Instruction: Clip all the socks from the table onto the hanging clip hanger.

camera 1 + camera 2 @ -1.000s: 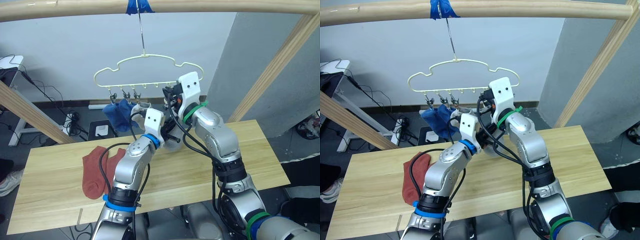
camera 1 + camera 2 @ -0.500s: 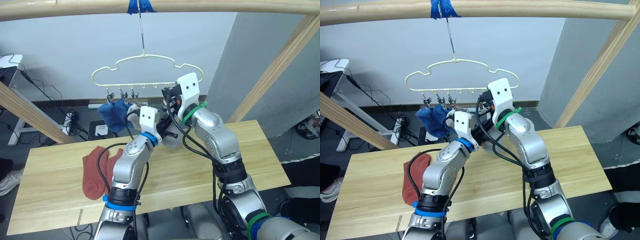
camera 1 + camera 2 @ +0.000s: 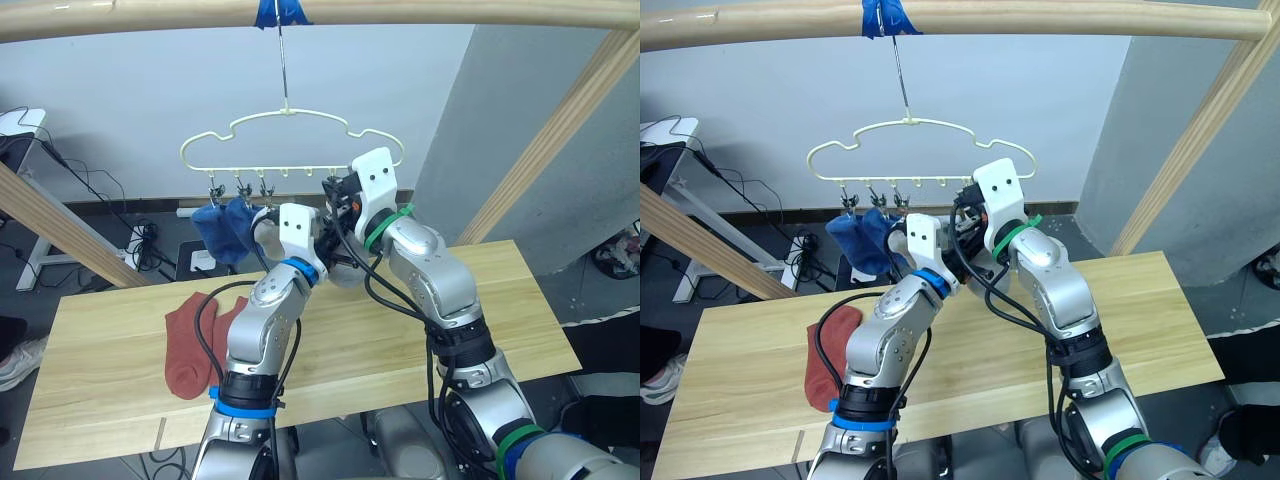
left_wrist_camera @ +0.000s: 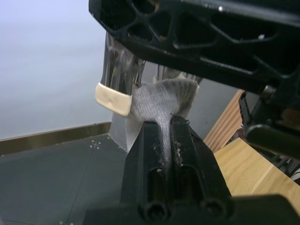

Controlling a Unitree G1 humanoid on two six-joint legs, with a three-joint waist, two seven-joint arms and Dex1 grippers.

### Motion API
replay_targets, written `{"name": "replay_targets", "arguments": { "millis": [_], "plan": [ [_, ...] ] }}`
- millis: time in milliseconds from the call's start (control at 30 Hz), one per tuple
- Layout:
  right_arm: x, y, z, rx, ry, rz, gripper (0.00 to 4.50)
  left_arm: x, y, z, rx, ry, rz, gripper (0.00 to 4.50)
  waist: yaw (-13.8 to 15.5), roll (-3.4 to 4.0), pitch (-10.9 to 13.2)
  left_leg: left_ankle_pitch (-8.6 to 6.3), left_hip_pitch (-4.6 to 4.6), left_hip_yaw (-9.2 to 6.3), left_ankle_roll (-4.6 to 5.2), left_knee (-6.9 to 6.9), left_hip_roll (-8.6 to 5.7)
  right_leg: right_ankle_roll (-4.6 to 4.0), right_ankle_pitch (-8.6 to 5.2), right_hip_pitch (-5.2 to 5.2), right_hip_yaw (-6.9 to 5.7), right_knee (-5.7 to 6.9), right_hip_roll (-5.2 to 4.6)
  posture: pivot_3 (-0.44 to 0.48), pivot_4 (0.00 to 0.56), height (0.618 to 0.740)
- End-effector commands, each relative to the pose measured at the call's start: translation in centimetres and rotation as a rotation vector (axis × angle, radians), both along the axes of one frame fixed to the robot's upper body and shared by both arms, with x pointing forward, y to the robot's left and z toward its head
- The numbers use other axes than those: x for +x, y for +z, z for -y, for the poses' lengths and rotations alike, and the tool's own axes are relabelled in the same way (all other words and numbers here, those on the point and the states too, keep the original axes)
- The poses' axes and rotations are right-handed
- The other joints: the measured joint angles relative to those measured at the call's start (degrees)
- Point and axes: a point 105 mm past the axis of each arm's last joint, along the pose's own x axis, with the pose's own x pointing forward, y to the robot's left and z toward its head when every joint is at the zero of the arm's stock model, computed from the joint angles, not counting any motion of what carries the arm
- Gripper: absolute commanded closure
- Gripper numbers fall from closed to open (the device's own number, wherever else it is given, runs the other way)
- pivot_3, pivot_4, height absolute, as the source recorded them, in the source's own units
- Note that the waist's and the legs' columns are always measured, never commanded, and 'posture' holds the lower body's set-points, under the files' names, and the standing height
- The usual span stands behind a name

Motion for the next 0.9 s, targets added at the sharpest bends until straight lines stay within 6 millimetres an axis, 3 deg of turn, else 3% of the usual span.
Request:
{"name": "replay_targets", "arguments": {
  "millis": [33,233,267,333,467,900],
  "plan": [
    [-0.7,1.1,-0.2,0.012,0.019,0.051,4.50,-0.4,2.3,0.1,-0.033,-0.012,0.090,4.48,0.00,0.00,0.00,0.00,0.00,0.00,0.00,0.00,0.00,0.00,0.00,0.00,0.00,0.00,0.00,-0.224,0.250,0.740],
    [-0.6,0.9,-0.1,-0.019,0.008,0.065,4.50,-0.4,2.4,-0.1,-0.027,0.001,0.107,4.48,0.03,0.00,0.00,0.00,0.00,0.00,0.00,0.00,0.00,0.00,0.00,0.00,0.00,0.00,0.00,-0.220,0.245,0.740],
    [-0.6,1.0,-0.1,-0.017,0.003,0.067,3.96,-0.3,2.4,-0.2,-0.026,0.003,0.108,4.50,0.02,0.00,0.00,0.00,0.00,0.00,0.00,0.00,0.00,0.00,0.00,0.00,0.00,0.00,0.00,-0.220,0.245,0.740],
    [-0.5,1.0,0.1,-0.013,-0.007,0.070,3.59,-0.3,2.3,-0.2,-0.023,0.008,0.108,4.50,0.03,0.00,0.00,0.00,0.00,-0.01,0.00,0.00,0.00,0.00,0.00,0.00,0.00,0.00,0.00,-0.219,0.243,0.740],
    [-0.5,1.2,0.2,-0.005,-0.008,0.069,2.29,-0.2,2.2,-0.3,-0.018,0.014,0.109,4.50,0.04,0.00,0.00,0.00,0.00,0.00,0.00,0.00,0.00,0.00,0.00,0.00,0.00,0.00,0.00,-0.220,0.241,0.740],
    [-3.0,2.8,2.0,0.067,0.054,0.057,2.29,0.3,2.2,-0.4,0.015,0.039,0.128,4.50,0.10,0.00,0.00,0.00,-0.02,-0.02,0.00,0.01,0.00,-0.01,0.01,0.00,-0.02,0.00,0.00,-0.227,0.241,0.740]
  ]
}}
